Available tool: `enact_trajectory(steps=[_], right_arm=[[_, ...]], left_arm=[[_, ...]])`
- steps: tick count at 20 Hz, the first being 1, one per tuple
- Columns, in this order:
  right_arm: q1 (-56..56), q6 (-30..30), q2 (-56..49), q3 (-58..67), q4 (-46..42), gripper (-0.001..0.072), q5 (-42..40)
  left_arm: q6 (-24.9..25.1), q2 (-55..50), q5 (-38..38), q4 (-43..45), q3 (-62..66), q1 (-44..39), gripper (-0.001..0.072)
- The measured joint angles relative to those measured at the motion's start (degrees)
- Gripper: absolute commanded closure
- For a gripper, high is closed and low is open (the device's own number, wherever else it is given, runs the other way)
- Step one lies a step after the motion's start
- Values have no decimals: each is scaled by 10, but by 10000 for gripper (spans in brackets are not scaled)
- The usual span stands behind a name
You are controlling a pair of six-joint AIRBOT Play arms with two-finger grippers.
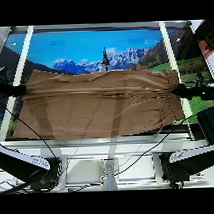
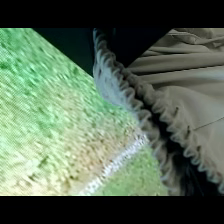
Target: Fold the clothes and pants, and hang the long-sleeved shirts on hangers.
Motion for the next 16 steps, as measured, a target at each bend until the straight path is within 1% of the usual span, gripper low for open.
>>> enact_trajectory(steps=[1,2,3,4,5,6,7,13,16], right_arm=[[0,0,0,0,0,671,0],[0,0,0,0,0,671,1],[0,1,0,0,0,667,2],[0,2,0,0,-1,537,2],[-1,3,0,1,-1,290,-2],[-1,3,1,1,2,145,-11],[-1,3,2,2,4,110,-12],[0,3,4,1,0,110,0],[0,5,13,3,-21,110,14]], left_arm=[[0,-2,0,-4,0,0,692],[0,-3,1,-7,1,0,612],[0,-4,3,-9,1,0,419],[0,-5,7,-9,1,1,193],[0,-6,9,-8,1,1,162],[0,-7,15,-2,1,1,161],[0,-7,12,-3,1,2,162],[0,-1,-3,-17,0,0,162],[0,11,-2,-19,0,0,162]])
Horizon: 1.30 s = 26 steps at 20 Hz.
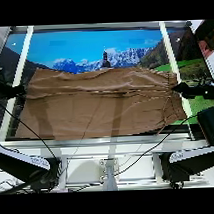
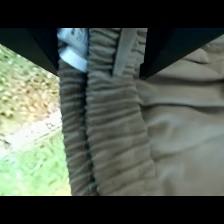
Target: Fold the clothes and pants, and hang the long-sleeved shirts on hangers.
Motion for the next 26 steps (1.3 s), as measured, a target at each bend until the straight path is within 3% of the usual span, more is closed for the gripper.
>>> enact_trajectory(steps=[10,11,13,26], right_arm=[[0,8,38,37,-31,131,4],[0,8,39,38,-31,131,3],[0,9,40,40,-31,131,4],[0,10,41,40,-32,131,-5]], left_arm=[[1,31,101,-3,35,-63,187],[0,28,121,-10,37,-74,293],[-12,18,158,-33,41,-94,704],[-55,-92,230,-85,89,-143,696]])
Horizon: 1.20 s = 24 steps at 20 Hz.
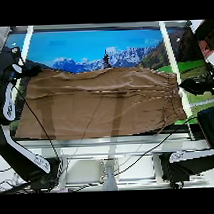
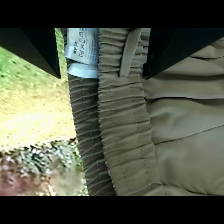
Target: Fold the clothes and pants, and hang the long-sleeved shirts on hangers.
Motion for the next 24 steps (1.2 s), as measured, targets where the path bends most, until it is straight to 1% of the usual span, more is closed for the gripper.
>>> enact_trajectory(steps=[2,4,14,24], right_arm=[[0,0,0,0,0,132,-1],[0,0,0,0,0,167,-2],[0,1,0,0,0,167,-1],[0,9,0,0,1,167,0]], left_arm=[[-2,-9,7,-1,1,0,696],[-4,-15,17,-1,2,0,696],[-6,-35,53,-1,3,6,696],[-6,-35,60,12,3,28,695]])
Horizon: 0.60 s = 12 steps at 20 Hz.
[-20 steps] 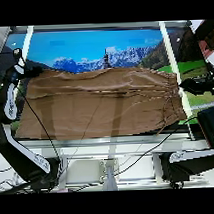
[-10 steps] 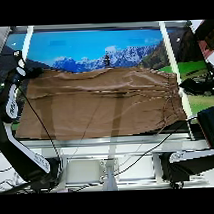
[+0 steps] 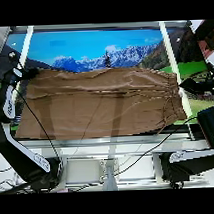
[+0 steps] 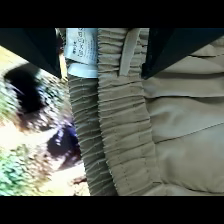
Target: Fold the clothes and pants, and hang the long-sleeved shirts on hangers.
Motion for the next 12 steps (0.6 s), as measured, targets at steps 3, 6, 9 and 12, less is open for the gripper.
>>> enact_trajectory(steps=[3,6,9,12], right_arm=[[0,1,0,0,0,167,0],[0,2,0,0,1,167,0],[0,2,0,0,1,167,0],[0,2,0,0,2,167,0]], left_arm=[[0,8,0,0,10,-2,696],[0,14,-14,-11,41,-12,696],[0,15,-54,-32,57,-21,597],[2,15,-106,-41,64,-25,263]])
